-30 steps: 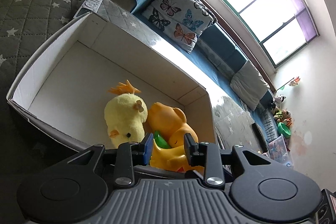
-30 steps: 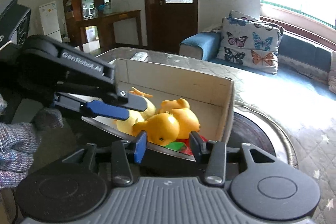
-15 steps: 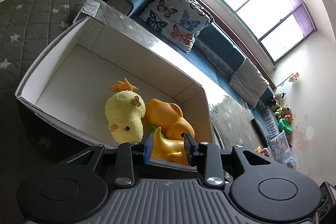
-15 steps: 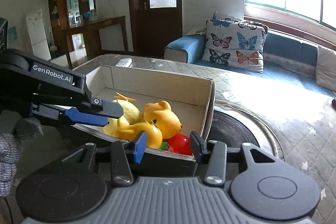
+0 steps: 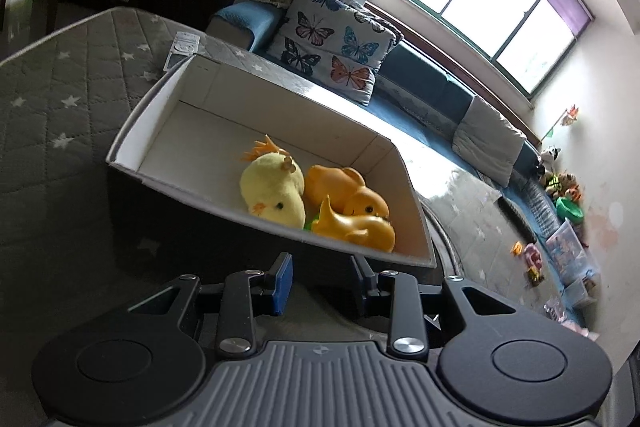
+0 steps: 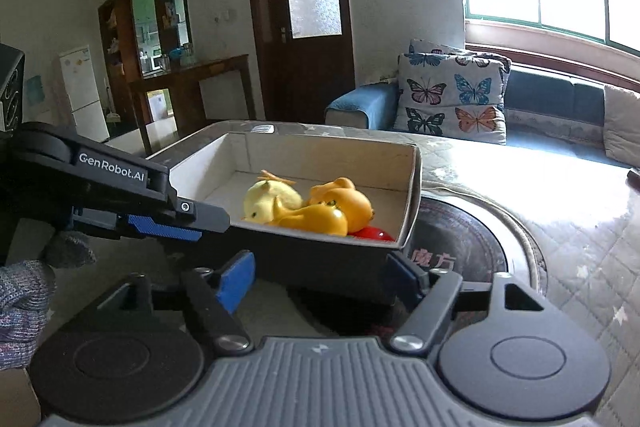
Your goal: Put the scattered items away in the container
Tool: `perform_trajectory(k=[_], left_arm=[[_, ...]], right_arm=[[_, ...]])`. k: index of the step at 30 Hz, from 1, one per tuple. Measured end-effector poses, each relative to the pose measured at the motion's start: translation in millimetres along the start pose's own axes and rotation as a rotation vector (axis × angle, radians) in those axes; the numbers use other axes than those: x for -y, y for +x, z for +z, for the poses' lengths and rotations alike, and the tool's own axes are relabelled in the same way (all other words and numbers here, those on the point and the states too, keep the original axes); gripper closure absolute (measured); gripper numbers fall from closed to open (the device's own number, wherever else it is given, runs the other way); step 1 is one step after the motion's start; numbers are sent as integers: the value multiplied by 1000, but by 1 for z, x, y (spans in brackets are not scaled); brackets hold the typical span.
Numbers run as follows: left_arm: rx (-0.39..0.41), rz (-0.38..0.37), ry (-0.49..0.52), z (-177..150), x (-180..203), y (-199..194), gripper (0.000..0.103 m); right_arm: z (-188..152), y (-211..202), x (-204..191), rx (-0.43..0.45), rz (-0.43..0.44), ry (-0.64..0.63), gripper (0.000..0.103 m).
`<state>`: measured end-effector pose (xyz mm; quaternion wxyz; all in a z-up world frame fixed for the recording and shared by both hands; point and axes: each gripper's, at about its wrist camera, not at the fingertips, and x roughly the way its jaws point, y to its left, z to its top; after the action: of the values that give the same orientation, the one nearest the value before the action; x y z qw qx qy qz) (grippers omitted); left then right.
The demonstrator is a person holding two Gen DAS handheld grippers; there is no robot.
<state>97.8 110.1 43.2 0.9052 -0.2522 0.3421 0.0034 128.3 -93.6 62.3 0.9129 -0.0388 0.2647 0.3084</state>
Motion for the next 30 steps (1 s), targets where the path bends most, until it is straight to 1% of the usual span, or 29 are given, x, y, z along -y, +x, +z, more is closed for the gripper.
perform_trajectory(k=[5,7,12,15,19,22,30], left_arm=[[1,31,17,-14,-4,-9,69],[5,46,30,-19,-5,-12,69],[21,75,64,-30,-5,-18,69],[23,86,80,-33,-6,-21,68],[24,96,92,-37,-6,-25,67],[15,113,104,-39,-4,-26,67],[8,119,90,-40,-9,-28,67]], right_arm=[[-10,-10,-11,4,9,-8,13],[-14,-14,-15,6,7,-13,7],[-22,-23,-23,28,-9,-24,0],[-23,-28,-26,43,-6,-17,0],[-22,-31,-26,42,-12,5,0],[-22,-30,-26,27,-10,26,0],[-25,-23,-30,-14,-18,30,0]])
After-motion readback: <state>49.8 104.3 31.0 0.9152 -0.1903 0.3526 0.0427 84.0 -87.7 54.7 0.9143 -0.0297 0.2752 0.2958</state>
